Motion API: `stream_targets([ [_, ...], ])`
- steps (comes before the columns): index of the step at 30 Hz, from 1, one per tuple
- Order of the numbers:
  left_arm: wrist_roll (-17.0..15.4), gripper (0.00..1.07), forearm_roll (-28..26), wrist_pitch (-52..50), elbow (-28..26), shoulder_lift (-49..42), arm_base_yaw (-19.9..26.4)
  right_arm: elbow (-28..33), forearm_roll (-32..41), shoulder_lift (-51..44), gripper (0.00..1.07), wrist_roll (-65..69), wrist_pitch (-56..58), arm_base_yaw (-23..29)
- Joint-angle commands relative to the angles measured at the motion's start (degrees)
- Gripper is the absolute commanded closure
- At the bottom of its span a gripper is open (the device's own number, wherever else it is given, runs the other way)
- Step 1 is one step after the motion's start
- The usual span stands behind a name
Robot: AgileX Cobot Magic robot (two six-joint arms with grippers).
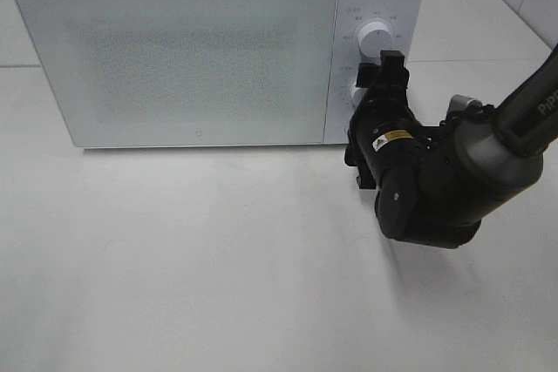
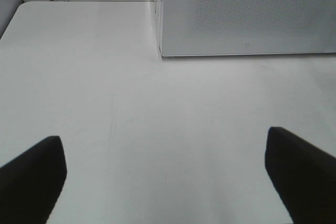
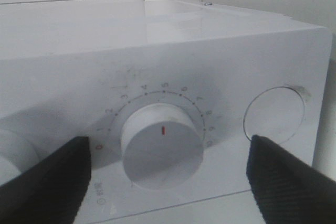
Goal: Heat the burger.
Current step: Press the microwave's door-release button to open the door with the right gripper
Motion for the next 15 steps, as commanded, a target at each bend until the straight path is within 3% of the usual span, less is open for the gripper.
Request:
stream_targets([
  [1,-0.3,0.09,-0.2,-0.5,0.2,-1.3,-0.4,-0.7,-2.3,-0.7,0.25,-1.4,-5.0,-0.2],
  [9,-0.3,0.09,-0.2,-0.5,0.2,-1.3,-0.4,1.8,-6.1,-3.4,0.31,-4.0,-2.4,-0.2],
  [15,-0.3,0.09,-0.2,-0.5,0.2,-1.3,-0.4,7.8,-10.7,-7.3,0.31,-5.3,1.8,-0.2],
])
